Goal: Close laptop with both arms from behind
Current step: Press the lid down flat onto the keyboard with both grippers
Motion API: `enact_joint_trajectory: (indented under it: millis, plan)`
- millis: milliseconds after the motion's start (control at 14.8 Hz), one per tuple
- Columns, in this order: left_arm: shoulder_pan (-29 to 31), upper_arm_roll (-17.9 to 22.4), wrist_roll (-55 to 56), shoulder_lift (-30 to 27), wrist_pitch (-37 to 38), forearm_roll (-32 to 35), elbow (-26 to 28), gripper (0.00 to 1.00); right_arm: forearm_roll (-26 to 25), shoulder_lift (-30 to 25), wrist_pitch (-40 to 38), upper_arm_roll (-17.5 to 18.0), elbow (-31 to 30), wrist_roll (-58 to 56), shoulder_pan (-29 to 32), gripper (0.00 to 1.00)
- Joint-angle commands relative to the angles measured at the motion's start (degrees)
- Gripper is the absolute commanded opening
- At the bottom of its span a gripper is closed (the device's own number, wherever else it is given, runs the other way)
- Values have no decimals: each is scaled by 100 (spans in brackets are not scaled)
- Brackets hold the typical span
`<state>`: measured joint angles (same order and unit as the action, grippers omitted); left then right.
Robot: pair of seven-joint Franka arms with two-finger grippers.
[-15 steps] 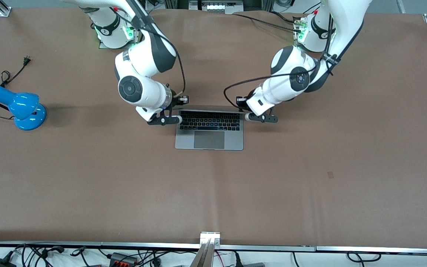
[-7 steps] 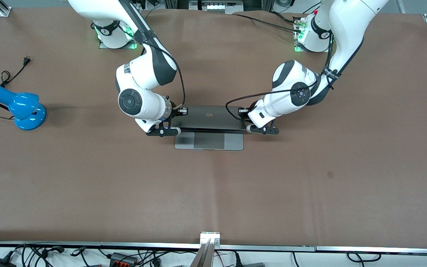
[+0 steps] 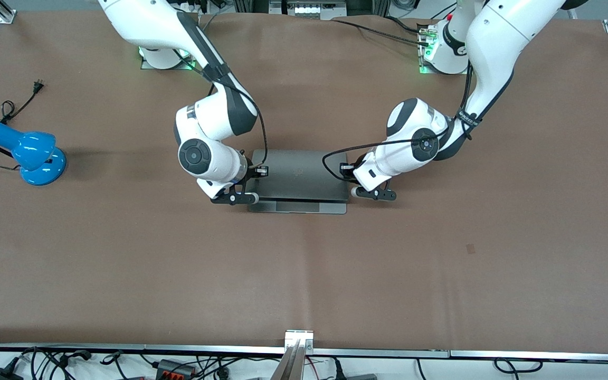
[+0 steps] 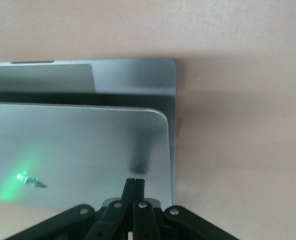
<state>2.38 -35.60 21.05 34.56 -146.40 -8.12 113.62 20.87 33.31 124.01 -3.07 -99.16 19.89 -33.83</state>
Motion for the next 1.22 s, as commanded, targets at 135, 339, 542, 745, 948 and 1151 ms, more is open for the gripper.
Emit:
enact_joint_trajectory:
  millis: [135, 339, 542, 745, 948, 1151]
  plan:
    - [-624, 571, 119, 191, -275, 214, -156, 0, -109, 360, 369, 17, 160, 33, -44, 0]
    - [-704, 625, 119, 305, -275, 214, -314, 0, -110, 536, 580, 17, 160, 33, -97, 0]
    - [-704, 625, 119, 402, -275, 223, -384, 0, -110, 659, 686, 17, 160, 42, -132, 0]
    - [-704, 633, 110, 419, -275, 223, -384, 0, -110, 721, 765, 17, 160, 42, -185, 0]
    - [-652, 642, 128, 254, -188, 249, -384, 0, -110, 721, 765, 17, 160, 42, -185, 0]
    - [-590, 642, 136, -28, 198, 267, -384, 0, -110, 677, 748, 8, 160, 24, -194, 0]
